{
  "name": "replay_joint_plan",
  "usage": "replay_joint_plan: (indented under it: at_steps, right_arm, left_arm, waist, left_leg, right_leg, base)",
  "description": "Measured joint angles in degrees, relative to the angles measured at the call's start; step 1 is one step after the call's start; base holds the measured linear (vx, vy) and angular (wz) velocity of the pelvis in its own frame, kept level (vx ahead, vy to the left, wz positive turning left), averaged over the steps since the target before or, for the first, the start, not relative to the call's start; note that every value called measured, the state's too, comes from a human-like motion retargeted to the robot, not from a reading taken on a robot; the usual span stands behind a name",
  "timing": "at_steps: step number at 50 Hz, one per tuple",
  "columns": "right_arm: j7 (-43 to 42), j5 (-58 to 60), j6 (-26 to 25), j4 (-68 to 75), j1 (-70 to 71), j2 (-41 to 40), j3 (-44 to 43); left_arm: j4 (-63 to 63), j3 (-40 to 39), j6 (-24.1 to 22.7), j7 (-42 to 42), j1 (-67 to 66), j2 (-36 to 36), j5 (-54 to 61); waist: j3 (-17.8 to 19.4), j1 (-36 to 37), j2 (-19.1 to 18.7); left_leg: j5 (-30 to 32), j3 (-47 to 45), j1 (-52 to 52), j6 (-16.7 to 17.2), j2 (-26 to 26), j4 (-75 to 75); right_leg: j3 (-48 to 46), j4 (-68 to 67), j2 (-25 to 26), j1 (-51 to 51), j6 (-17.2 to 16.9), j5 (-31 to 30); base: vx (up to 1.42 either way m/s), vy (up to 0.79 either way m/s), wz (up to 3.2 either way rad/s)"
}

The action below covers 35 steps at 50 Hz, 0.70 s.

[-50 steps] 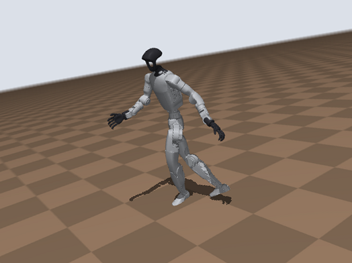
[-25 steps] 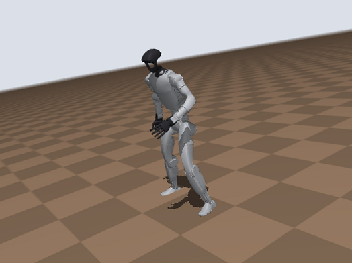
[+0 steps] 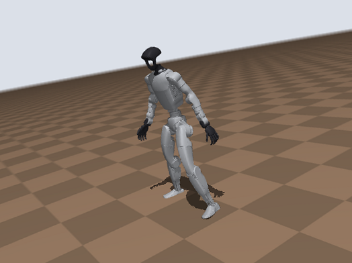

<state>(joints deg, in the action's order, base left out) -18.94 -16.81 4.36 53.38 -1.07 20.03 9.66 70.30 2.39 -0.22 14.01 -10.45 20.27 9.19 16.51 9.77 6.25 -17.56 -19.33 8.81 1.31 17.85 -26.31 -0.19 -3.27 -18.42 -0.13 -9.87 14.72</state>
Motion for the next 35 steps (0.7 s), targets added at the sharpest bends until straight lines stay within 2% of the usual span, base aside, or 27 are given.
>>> replay_joint_plan:
  at_steps: [5, 10, 13, 15, 17, 20, 21, 23, 25, 28, 30, 32, 33, 35]
  right_arm:
    - [2.3, 1.2, -0.4, -1.8, -0.1, -0.4, 3.4]
    - [5.1, 2.7, -0.7, -6.8, -1.9, 0.4, 4.3]
    - [9.6, 6.5, -1.4, -10.0, -2.0, 2.0, 4.5]
    - [14.2, 8.8, -1.7, -12.2, -1.5, 4.2, 4.4]
    - [18.0, 8.0, -1.9, -13.6, -0.2, 6.9, 4.3]
    - [18.1, 1.6, -2.3, -12.2, 2.8, 10.3, 5.3]
    - [15.7, -0.7, -2.1, -10.1, 4.6, 10.6, 6.7]
    - [9.8, -4.7, -1.3, -5.1, 8.5, 10.5, 9.2]
    - [3.5, -7.7, 0.1, -0.1, 12.9, 9.3, 10.2]
    - [-0.5, -9.6, 3.5, 0.7, 13.4, 7.0, 6.4]
    - [0.0, -11.6, 5.9, -0.7, 9.9, 5.5, 4.0]
    - [1.7, -15.8, 7.0, -1.1, 4.8, 4.6, 1.8]
    - [2.1, -19.3, 7.1, -0.5, 2.1, 4.6, 0.6]
    - [2.6, -26.1, 8.4, 0.4, -5.0, 4.4, -5.3]
  left_arm:
    - [1.4, -4.5, -1.1, 1.0, -2.5, 1.1, 5.6]
    - [-5.7, -5.1, -0.5, -2.6, -7.7, 4.5, -2.9]
    - [-11.9, -5.6, 0.1, -8.3, -10.9, 5.9, -7.5]
    - [-15.3, -5.1, 0.7, -13.1, -11.5, 7.0, -9.3]
    - [-17.3, -2.9, 1.5, -16.6, -9.1, 8.7, -10.4]
    - [-17.7, 3.8, 2.6, -17.4, -1.1, 12.4, -13.4]
    - [-16.9, 6.6, 2.7, -16.3, 2.5, 13.7, -15.0]
    - [-14.8, 12.1, 2.9, -13.9, 10.2, 16.2, -17.7]
    - [-11.5, 17.3, 3.1, -12.1, 19.7, 18.4, -19.1]
    - [-7.2, 23.9, 1.5, -13.3, 33.4, 21.3, -22.0]
    - [-5.2, 29.3, -0.2, -14.2, 41.4, 23.3, -23.6]
    - [-3.2, 34.8, -0.6, -12.8, 50.1, 24.4, -23.0]
    - [-2.2, 37.7, 0.4, -10.5, 54.5, 24.1, -20.4]
    - [-0.2, 42.3, 0.8, -6.6, 63.5, 21.7, -20.7]
  waist:
    - [0.3, 5.3, 1.2]
    - [1.9, 10.7, 3.1]
    - [5.4, 13.1, 1.6]
    - [8.1, 14.1, -0.7]
    - [11.1, 13.6, -2.8]
    - [13.3, 12.8, -4.6]
    - [13.3, 13.1, -4.5]
    - [13.3, 13.0, -3.9]
    - [13.3, 10.3, -2.5]
    - [13.1, -1.0, -2.1]
    - [12.4, -10.7, -3.5]
    - [10.9, -20.4, -6.1]
    - [9.2, -25.5, -8.1]
    - [7.9, -36.9, -14.6]
  left_leg:
    - [-6.4, 0.4, 4.0, -2.7, -1.4, -9.2]
    - [-12.7, 0.1, 6.1, -6.7, -5.1, -16.4]
    - [-14.3, -2.0, 1.0, -6.6, -6.7, -15.2]
    - [-15.1, -3.8, -2.6, -6.7, -7.1, -15.2]
    - [-16.3, -4.3, -3.4, -7.8, -8.0, -18.4]
    - [-18.4, -4.3, -1.0, -9.5, -10.6, -23.6]
    - [-18.7, -5.2, -0.4, -9.8, -11.7, -23.9]
    - [-18.6, -6.6, 1.0, -10.2, -14.7, -23.4]
    - [-17.5, -6.3, 3.3, -10.7, -18.9, -21.6]
    - [-14.2, -0.4, 3.7, -10.7, -25.7, -16.1]
    - [-10.5, 5.9, 0.8, -8.5, -29.9, -9.0]
    - [-5.0, 12.2, -2.2, -4.8, -33.1, -0.8]
    - [-1.0, 15.6, -2.6, -1.8, -34.7, 3.1]
    - [3.8, 22.0, -2.4, 2.0, -36.4, 3.9]
  right_leg:
    - [-0.8, 1.2, -3.1, 0.6, -1.3, -0.8]
    - [-1.6, -1.2, -7.5, -1.1, -2.7, -6.0]
    - [-6.1, -13.9, -9.9, -5.8, 1.3, -11.5]
    - [-14.3, -28.6, -13.2, -11.4, 5.6, -14.4]
    - [-19.6, -41.2, -15.1, -17.0, 6.7, -12.0]
    - [-23.9, -49.0, -10.7, -25.4, 2.8, -4.9]
    - [-29.0, -48.7, -9.4, -26.8, 3.1, -3.8]
    - [-38.6, -47.1, -5.6, -29.1, 3.6, -3.6]
    - [-43.1, -44.8, 0.7, -32.4, 2.4, -6.6]
    - [-46.4, -42.0, 11.7, -35.2, -2.2, -11.2]
    - [-50.4, -38.6, 19.0, -34.0, -5.1, -14.9]
    - [-52.4, -34.6, 25.1, -33.4, -4.8, -19.7]
    - [-51.9, -33.3, 26.9, -34.1, -3.7, -20.9]
    - [-49.8, -28.9, 30.0, -34.6, 0.0, -18.1]
  base:
    - [0.07, 0.32, 0.0]
    - [0.07, 0.51, -0.16]
    - [-0.01, 0.74, -0.57]
    - [-0.09, 0.83, -0.5]
    - [-0.14, 0.8, 0.14]
    - [-0.16, 0.73, 0.31]
    - [-0.18, 0.7, -0.12]
    - [-0.21, 0.69, -0.06]
    - [-0.2, 0.68, 0.81]
    - [-0.06, 0.73, 2.35]
    - [0.13, 0.81, 3.11]
    - [0.26, 0.89, 3.1]
    - [0.39, 0.97, 3.46]
    - [0.56, 0.99, 4.09]
